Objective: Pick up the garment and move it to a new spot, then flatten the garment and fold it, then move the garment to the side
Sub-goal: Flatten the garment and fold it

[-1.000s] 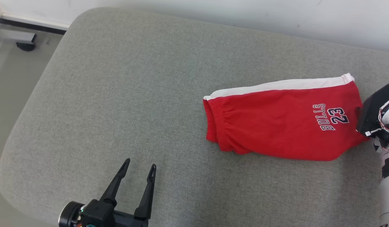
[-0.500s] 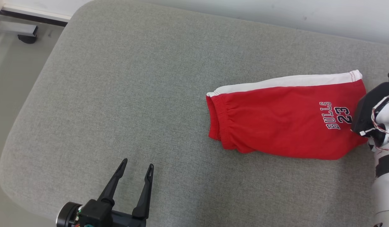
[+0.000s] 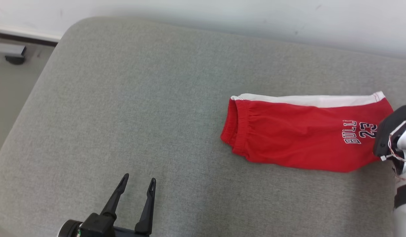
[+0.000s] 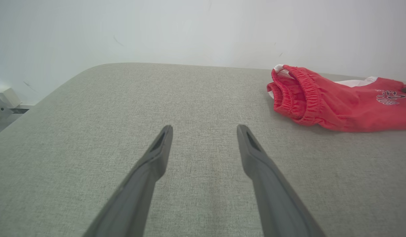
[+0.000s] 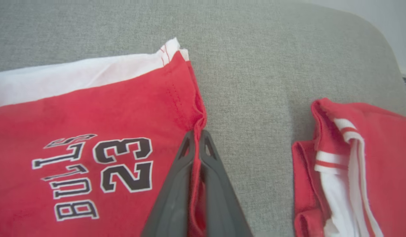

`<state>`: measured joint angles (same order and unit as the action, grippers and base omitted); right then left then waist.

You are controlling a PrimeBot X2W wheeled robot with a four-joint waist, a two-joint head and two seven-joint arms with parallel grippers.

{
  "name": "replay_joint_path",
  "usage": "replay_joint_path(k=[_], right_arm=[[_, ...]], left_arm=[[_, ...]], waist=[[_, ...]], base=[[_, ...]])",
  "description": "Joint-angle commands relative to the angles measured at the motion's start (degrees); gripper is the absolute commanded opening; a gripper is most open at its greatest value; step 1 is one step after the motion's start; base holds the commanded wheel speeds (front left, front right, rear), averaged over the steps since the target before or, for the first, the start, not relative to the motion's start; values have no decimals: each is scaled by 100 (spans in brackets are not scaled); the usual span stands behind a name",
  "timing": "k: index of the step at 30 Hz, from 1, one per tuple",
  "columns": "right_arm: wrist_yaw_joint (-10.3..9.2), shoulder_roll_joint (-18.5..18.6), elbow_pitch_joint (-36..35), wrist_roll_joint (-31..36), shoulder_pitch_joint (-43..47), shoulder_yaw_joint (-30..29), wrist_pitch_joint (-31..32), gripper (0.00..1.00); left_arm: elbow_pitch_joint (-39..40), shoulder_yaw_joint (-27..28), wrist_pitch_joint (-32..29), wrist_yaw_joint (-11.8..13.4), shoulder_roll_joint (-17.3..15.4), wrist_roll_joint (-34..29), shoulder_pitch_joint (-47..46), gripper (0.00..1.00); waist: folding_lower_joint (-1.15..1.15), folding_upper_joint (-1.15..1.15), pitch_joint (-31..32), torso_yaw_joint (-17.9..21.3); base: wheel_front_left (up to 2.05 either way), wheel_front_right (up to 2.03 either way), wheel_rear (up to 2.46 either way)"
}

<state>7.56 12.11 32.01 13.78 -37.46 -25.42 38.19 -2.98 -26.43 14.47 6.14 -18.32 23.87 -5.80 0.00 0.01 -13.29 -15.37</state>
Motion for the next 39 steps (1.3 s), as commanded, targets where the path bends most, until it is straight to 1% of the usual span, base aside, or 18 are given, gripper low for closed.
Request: replay_joint_path(k=[1,4,7,11,15,22,25,28,31,35,39], right_arm=[[-17,-4,-121,-60,176,14,-39,0],[-17,4,-339,-106,375,-12,-95,0],[-17,36,-608,18,603,-3,-200,0],[-16,-154,-887,-110,769,231,-221,0],[-16,-256,-1090,-290,880,613,-213,0],[-16,-505,-1208,-745,860,1641,-172,0],[-16,-652,-1078,-903,804,1969,-174,0],[-16,-765,-827,-1031,727,2148,-263,0],[-16,-863,-508,-1116,642,2160,-415,0],[-16,-920,-38,-1127,454,1961,-758,0],[-16,-931,463,-1390,280,2201,-1001,0]], left_arm=[[-37,5,17,16,-1,38,116,100],[-63,-18,9,4,-4,61,118,100],[-74,-48,-31,6,-3,90,173,100],[-78,-62,-81,33,-39,136,286,100],[-68,-67,-100,42,-66,192,380,100],[-48,-95,-125,64,-78,261,470,100],[-43,-112,-147,42,-97,247,439,100],[-59,-140,-159,27,-91,248,381,100],[-88,-166,-164,27,-56,262,363,100],[-134,-250,-171,0,-9,255,341,100],[-177,-282,-169,-12,8,277,348,100]], waist=[[0,-1,219,158],[0,-1,397,209],[0,-1,606,220],[0,-1,834,242],[0,-1,994,225],[0,-1,1135,82],[0,-1,1138,-7],[0,-1,1134,-117],[0,-1,1130,-218],[0,-1,1136,-360],[0,-1,1148,-477]], base=[[0,0,0],[0,0,0],[0,0,0],[0,0,0],[0,0,0],[0,0,0],[0,0,0],[0,0,0],[0,0,0],[0,0,0],[0,0,0]])
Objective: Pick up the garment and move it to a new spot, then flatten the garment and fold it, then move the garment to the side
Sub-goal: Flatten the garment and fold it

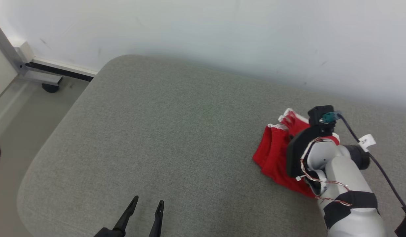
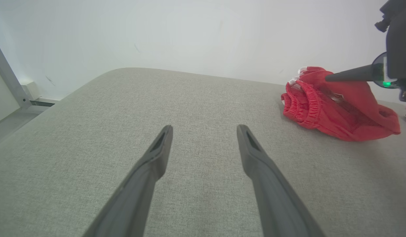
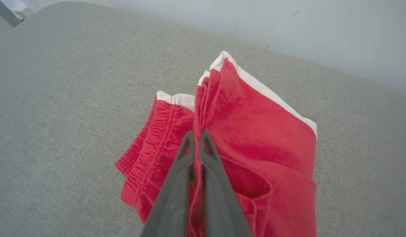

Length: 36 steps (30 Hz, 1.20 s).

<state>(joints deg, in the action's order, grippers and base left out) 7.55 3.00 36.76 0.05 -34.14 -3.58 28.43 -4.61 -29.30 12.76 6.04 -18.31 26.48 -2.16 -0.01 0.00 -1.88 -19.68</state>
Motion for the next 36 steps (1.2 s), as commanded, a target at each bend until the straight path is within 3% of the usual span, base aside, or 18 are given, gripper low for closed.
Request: replay_joint_path(k=[1,9,10,11,12,15,17,22,26,27,29,31,36], right_arm=[[-15,-17,106,-84,-98,82,-84,0],[-15,-14,866,-483,-342,588,-398,0],[-15,-15,915,-578,-351,672,-436,40],[-15,-16,951,-714,-350,732,-450,96],[-15,-16,928,-972,-358,790,-523,100],[-15,-16,696,-1714,-326,964,-721,100],[-15,-11,470,-1811,-182,977,-861,100],[-15,100,46,-1328,202,581,-1001,100],[-15,243,-217,-471,632,-96,-1123,100],[-15,214,-255,-288,686,-294,-1180,95],[-14,152,-286,85,762,-541,-1299,34],[-14,95,-251,358,781,-642,-1421,0],[-15,15,66,957,647,-473,-1653,0]], left_arm=[[-26,5,5,-5,0,18,-8,100],[-57,-11,33,12,7,50,3,100],[-62,-12,38,16,9,56,6,100],[-68,-12,43,21,10,60,16,100],[-79,-14,42,24,10,67,27,100],[-102,-4,54,44,1,82,83,100],[-96,8,63,59,-14,109,125,100],[-70,14,77,95,-44,141,241,100],[-23,-15,80,92,-22,156,230,100],[-13,-30,82,86,-10,153,212,100],[2,-61,84,56,21,138,134,100],[-1,-85,81,50,48,123,64,100],[-82,-85,112,12,102,132,-70,100]], waist=[[1,0,9,-66],[1,0,2,-168],[1,0,7,-167],[1,0,17,-161],[1,0,39,-155],[1,0,144,-98],[1,0,224,-24],[1,0,365,102],[1,0,354,148],[1,0,316,144],[1,0,227,108],[1,0,113,50],[1,0,-147,-112]], base=[[0,0,0],[0,0,0],[0,0,0],[0,0,0],[0,0,0],[0,0,0],[0,0,0],[0,0,0],[0,0,0],[0,0,0],[0,0,0],[0,0,0],[0,0,0]])
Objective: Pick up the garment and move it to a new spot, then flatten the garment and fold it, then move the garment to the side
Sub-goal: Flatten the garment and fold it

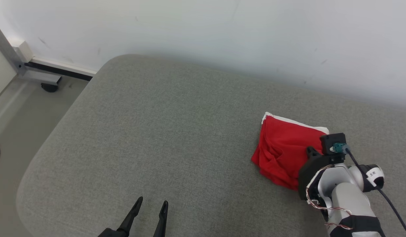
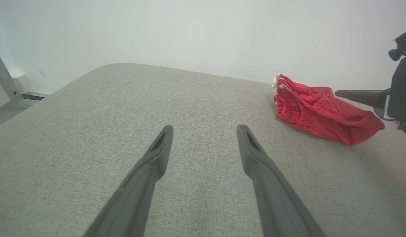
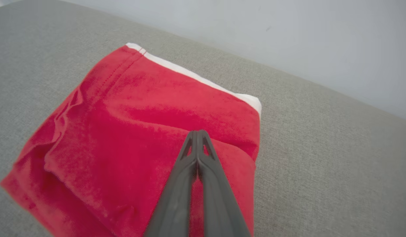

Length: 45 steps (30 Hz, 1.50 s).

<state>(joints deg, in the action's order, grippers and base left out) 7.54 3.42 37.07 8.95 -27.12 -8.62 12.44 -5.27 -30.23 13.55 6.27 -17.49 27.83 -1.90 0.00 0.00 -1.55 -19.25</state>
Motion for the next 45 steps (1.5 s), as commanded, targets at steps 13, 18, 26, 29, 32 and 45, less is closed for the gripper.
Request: replay_joint_path(k=[13,18,26,29,32,45], right_arm=[[-14,-55,634,-936,-12,2025,-433,0],[-14,-57,486,-1451,194,2634,-245,0],[-14,-54,-380,-2518,635,2807,-661,100],[-14,-55,-830,-2569,977,2555,-868,100],[-14,-53,-1156,-2566,1248,2322,-997,100],[-12,-57,-2601,-2120,2470,650,-1726,100]], left_arm=[[-241,44,115,-67,75,32,-131,100],[-257,43,129,-78,79,51,-92,100],[-285,184,140,30,10,85,73,100],[-287,348,152,175,-25,36,144,100],[-264,589,163,386,-11,-14,190,100],[170,1869,166,106,30,-604,671,100]], waist=[[0,0,-174,-184],[0,0,-109,-58],[0,0,238,417],[0,0,415,698],[0,0,482,914],[0,0,578,2194]], base=[[0,0,0],[0,0,0],[0,0,0],[0,0,0],[0,0,0],[0,0,0]])
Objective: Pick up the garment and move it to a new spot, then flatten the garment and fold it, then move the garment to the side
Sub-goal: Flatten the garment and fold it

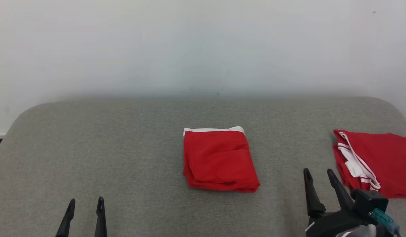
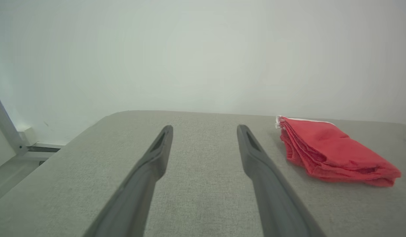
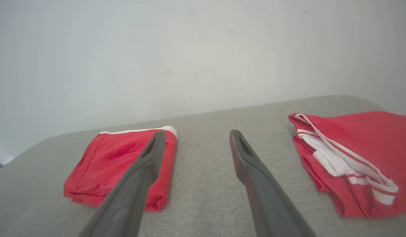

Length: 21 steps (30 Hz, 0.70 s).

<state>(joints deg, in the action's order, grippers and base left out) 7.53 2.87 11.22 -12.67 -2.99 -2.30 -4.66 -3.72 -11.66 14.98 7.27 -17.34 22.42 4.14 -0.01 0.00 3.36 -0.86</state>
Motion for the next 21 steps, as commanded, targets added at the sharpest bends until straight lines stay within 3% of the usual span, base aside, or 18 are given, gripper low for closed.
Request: replay_joint_path(k=[1,5,11,21], right_arm=[[-11,0,-22,32,108,-50,-32,100],[-11,-4,10,167,281,-150,50,100],[-11,-2,64,460,480,-199,435,100],[-11,-1,-159,465,681,-125,857,100]], left_arm=[[28,60,23,-96,51,-82,109,100],[-96,288,19,-447,204,-109,304,100],[-606,502,20,-511,325,-138,476,100],[-748,572,-4,-986,120,194,565,100]], waist=[[1,0,86,395],[1,0,103,541],[1,0,167,635],[1,0,285,589]], base=[[0,0,0],[0,0,0],[0,0,0],[0,0,0]])
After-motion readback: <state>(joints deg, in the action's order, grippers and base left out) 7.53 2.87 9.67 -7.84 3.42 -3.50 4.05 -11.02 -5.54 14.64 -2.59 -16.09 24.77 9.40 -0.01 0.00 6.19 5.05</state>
